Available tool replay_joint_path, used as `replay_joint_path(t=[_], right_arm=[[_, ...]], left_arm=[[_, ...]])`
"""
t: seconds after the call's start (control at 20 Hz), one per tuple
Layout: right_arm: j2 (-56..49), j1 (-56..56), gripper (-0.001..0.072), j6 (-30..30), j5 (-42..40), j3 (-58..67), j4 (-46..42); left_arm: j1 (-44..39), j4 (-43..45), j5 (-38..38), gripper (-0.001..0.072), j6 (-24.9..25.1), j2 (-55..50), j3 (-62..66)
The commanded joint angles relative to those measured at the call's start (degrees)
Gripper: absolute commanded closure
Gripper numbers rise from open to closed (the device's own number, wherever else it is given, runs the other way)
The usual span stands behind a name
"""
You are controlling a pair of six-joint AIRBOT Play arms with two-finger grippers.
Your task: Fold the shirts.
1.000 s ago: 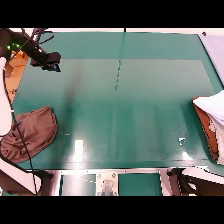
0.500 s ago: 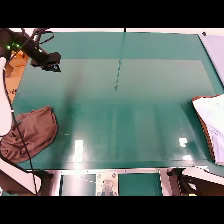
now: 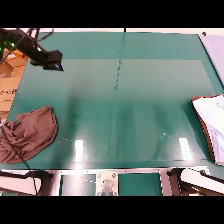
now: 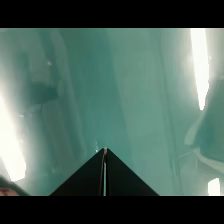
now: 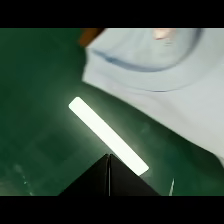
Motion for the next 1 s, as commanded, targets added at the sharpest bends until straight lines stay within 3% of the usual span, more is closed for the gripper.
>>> replay_joint_path(t=[0.0, 0.35, 0.6, 0.95], right_arm=[[4.4, 14.9, 0.0696, -2.5, -7.4, -6.8, 0.2], [17.7, 38.6, 0.0695, -3.2, -22.9, -33.0, -0.1], [17.7, 45.0, 0.0694, -3.1, -21.5, -34.3, 2.0], [17.7, 45.4, 0.0694, -3.1, -21.5, -34.3, 2.0]], left_arm=[[-3.3, 0.0, 4.4, 0.0685, 0.1, 10.2, -16.1], [-4.9, 0.1, 16.2, 0.0684, -2.7, 34.6, -57.1], [-4.9, 0.0, 16.0, 0.0683, -2.7, 36.0, -60.1], [-4.9, 0.0, 17.0, 0.0683, -2.6, 36.0, -60.1]])
